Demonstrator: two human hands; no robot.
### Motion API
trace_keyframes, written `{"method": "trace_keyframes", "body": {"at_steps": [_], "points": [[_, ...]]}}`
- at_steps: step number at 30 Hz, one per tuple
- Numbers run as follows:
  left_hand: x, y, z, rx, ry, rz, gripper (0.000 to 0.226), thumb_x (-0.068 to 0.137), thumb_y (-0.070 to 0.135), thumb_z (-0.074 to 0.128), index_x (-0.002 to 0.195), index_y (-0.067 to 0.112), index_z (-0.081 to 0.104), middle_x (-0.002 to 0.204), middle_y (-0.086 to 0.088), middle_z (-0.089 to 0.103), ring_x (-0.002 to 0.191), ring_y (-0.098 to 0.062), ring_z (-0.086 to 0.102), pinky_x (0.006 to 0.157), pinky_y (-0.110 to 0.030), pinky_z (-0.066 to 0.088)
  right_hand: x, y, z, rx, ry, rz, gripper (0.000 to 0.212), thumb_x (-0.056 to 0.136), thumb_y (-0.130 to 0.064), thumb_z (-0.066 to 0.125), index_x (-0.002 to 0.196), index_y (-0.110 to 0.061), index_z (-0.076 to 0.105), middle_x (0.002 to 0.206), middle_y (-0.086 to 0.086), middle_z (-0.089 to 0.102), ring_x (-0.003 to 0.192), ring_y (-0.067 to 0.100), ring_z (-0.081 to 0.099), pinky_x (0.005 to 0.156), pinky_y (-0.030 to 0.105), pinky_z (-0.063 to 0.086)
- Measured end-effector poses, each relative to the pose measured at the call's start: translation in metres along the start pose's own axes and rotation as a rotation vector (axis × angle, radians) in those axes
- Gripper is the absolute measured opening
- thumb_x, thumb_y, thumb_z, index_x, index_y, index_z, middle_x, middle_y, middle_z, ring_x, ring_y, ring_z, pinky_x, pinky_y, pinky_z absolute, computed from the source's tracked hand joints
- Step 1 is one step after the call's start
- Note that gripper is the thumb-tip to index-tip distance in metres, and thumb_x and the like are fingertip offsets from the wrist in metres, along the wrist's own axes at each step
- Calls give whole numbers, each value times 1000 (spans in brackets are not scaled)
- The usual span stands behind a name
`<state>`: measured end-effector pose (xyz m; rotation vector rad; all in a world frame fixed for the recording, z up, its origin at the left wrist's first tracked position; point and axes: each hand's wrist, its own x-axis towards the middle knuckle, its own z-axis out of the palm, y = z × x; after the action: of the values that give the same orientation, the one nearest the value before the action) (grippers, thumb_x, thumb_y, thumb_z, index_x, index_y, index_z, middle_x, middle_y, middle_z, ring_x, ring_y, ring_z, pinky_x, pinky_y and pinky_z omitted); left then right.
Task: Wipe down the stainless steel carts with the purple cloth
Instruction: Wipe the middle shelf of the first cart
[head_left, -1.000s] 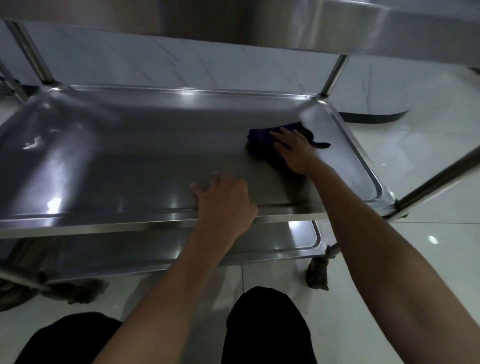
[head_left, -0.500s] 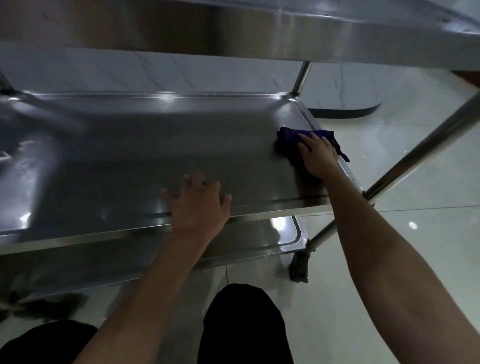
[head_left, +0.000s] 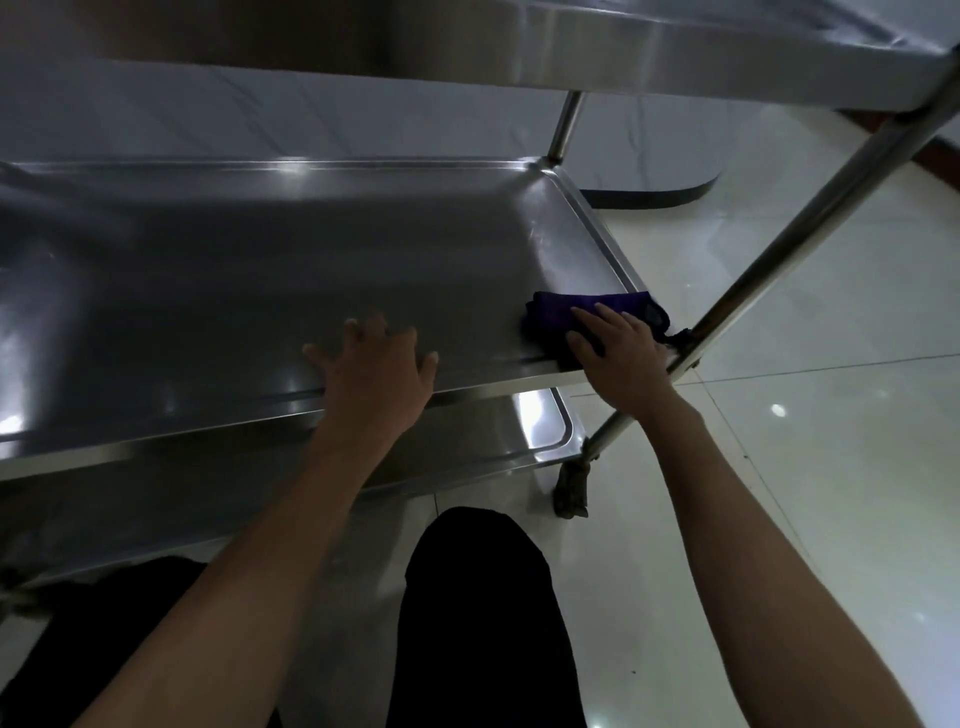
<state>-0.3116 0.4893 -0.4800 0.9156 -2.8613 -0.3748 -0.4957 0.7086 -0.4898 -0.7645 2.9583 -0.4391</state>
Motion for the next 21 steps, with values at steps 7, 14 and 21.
{"method": "trace_keyframes", "body": {"at_steps": [7,14,21], "points": [[-11,-12,-2,35,-21,61,44,101,55,36,118,24,62,137,-8,49,134,-34,40,105,-73,28,-46,-14,2,-97,52,-28,68,91,-74,30,149,-41,40,159,-3,36,148,28,25,116,57,25],[-19,-21,-6,42,-38,95,44,102,52,33,121,25,63,139,-8,48,137,-34,36,106,-69,31,-68,-27,4,-98,99,-38,59,92,-56,58,144,-30,51,150,3,49,138,38,35,106,56,38],[-28,-30,-14,39,-189,138,47,102,48,40,143,26,46,157,-7,32,150,-34,17,114,-68,20,-92,-51,4,134,197,-16,52,79,-8,74,130,-17,66,131,7,63,119,40,46,101,41,43]]}}
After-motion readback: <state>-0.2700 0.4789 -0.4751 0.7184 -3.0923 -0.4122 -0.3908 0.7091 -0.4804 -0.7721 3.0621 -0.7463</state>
